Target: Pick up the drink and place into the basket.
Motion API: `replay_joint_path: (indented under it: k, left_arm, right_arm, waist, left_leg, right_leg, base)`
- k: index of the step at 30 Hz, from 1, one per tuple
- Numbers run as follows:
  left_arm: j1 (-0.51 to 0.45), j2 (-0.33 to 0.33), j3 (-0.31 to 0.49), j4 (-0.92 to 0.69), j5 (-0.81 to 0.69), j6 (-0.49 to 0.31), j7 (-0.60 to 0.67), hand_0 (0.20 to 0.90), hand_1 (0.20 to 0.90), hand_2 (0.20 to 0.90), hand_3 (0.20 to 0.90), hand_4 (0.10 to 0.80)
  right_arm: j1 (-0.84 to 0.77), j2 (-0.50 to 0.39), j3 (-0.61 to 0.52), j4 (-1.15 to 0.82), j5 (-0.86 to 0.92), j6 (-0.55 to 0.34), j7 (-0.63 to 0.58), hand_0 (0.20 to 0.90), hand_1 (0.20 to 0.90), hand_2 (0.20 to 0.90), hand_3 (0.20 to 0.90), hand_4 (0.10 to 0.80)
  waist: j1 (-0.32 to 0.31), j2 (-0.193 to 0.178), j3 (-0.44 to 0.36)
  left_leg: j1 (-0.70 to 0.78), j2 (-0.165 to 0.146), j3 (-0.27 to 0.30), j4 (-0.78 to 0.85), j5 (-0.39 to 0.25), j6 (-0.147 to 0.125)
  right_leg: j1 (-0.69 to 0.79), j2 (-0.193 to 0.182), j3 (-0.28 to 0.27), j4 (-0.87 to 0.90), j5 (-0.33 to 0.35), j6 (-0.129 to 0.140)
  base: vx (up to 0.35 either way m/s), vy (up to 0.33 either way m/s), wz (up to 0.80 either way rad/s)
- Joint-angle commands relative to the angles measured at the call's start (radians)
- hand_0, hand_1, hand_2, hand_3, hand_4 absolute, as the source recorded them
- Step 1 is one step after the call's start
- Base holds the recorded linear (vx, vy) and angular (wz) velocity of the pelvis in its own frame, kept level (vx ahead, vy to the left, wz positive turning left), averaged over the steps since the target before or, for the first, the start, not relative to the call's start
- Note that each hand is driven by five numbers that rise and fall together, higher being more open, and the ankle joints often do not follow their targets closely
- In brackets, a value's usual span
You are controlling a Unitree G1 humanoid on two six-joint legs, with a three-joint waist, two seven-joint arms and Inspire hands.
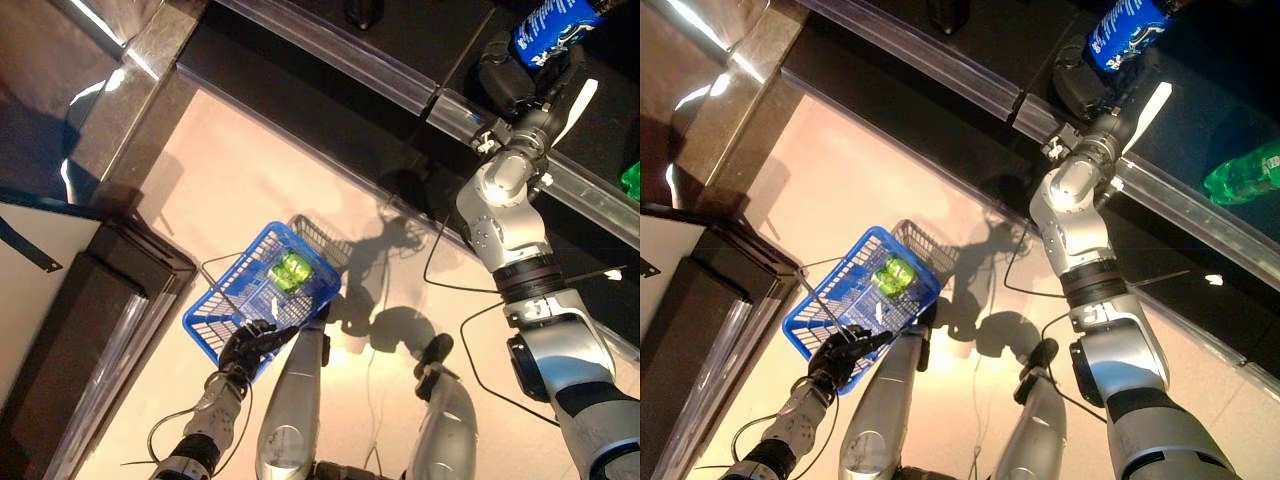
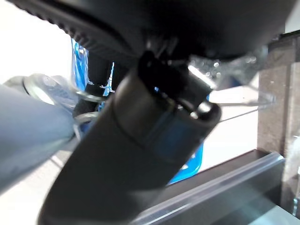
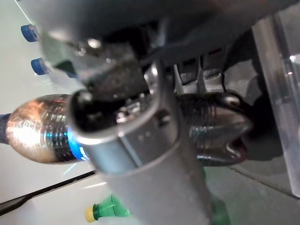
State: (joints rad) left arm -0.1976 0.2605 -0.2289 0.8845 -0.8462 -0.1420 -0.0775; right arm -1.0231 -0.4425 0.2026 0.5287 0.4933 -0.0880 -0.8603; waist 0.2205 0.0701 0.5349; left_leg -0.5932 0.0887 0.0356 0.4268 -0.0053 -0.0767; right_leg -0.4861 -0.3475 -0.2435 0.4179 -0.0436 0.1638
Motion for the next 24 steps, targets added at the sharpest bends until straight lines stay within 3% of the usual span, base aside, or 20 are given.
replay_joint_path:
  k: [1,11,16,21,24]
  left_arm:
    - [0.137,0.029,-0.091,-0.030,0.012,0.012,-0.034,0.300,0.300,0.300,0.200,0.100]
    - [0.157,0.044,-0.084,-0.050,0.002,0.017,-0.039,0.300,0.300,0.300,0.200,0.100]
    - [0.168,0.052,-0.075,-0.063,-0.002,-0.026,-0.054,0.300,0.300,0.300,0.200,0.100]
    - [0.172,0.070,-0.058,-0.144,-0.037,-0.077,-0.080,0.300,0.300,0.300,0.200,0.100]
    - [0.170,0.072,-0.058,-0.204,-0.082,-0.113,-0.080,0.300,0.300,0.300,0.200,0.100]
  right_arm:
    - [-0.176,-0.109,0.021,-0.069,-0.037,-0.108,0.022,0.300,0.300,0.300,0.200,0.100]
    - [-0.242,-0.127,0.056,-0.032,-0.038,-0.115,0.058,0.300,0.300,0.300,0.200,0.100]
    - [-0.234,-0.131,0.048,-0.065,-0.059,-0.142,0.071,0.300,0.300,0.300,0.200,0.100]
    - [-0.160,-0.114,0.022,-0.280,-0.147,-0.101,0.139,0.300,0.300,0.300,0.200,0.100]
    - [-0.099,-0.103,0.013,-0.405,-0.175,-0.105,0.252,0.300,0.300,0.300,0.200,0.100]
  waist:
    - [0.042,-0.008,-0.015]
    - [0.058,-0.007,-0.015]
    - [0.061,-0.010,-0.015]
    - [0.049,-0.015,-0.015]
    - [0.035,-0.009,-0.015]
  left_leg:
    - [-0.017,-0.034,-0.057,0.009,-0.023,0.058]
    - [-0.028,-0.039,-0.062,0.014,-0.025,0.060]
    - [-0.015,-0.039,-0.062,0.009,-0.025,0.060]
    - [0.010,-0.038,-0.060,0.002,-0.022,0.058]
    - [0.040,-0.038,-0.056,-0.011,-0.015,0.055]
  right_leg:
    - [-0.026,0.010,-0.014,0.050,0.029,-0.054]
    - [-0.029,0.010,-0.020,0.056,0.025,-0.054]
    - [-0.015,0.011,-0.025,0.059,0.020,-0.056]
    - [0.006,0.014,-0.024,0.064,0.012,-0.055]
    - [0.027,0.021,-0.018,0.069,-0.005,-0.058]
  base:
    - [0.000,0.000,0.00]
    - [0.000,0.000,0.00]
    - [-0.005,-0.014,0.00]
    - [-0.031,-0.016,-0.01]
    - [-0.058,0.002,-0.01]
